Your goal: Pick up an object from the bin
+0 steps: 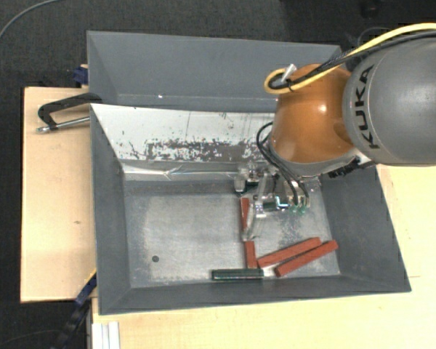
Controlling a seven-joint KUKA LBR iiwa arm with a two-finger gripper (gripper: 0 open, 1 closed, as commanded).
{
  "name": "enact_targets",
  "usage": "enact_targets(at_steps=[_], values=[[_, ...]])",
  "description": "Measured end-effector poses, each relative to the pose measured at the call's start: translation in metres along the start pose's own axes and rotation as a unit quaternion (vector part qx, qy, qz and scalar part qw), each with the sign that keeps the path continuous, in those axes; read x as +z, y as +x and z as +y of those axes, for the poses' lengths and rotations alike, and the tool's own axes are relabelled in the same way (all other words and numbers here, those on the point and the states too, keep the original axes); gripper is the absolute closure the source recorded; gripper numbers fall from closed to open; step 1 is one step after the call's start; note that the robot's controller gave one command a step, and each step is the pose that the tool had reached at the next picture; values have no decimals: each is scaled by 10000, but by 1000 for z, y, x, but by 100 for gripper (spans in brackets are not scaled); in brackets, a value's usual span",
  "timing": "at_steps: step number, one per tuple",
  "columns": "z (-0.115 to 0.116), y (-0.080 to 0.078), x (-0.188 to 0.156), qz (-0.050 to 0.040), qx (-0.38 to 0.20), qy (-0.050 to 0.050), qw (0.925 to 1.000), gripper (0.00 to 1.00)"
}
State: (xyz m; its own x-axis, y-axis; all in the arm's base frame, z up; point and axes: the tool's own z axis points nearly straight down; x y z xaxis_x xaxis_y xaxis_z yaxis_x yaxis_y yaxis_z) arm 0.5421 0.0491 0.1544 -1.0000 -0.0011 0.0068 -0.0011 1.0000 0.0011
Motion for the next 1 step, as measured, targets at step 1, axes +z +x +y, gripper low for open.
enact_targets(at_steps=[1], values=[[-68, -24, 76, -36, -933, 5, 9956, 0]])
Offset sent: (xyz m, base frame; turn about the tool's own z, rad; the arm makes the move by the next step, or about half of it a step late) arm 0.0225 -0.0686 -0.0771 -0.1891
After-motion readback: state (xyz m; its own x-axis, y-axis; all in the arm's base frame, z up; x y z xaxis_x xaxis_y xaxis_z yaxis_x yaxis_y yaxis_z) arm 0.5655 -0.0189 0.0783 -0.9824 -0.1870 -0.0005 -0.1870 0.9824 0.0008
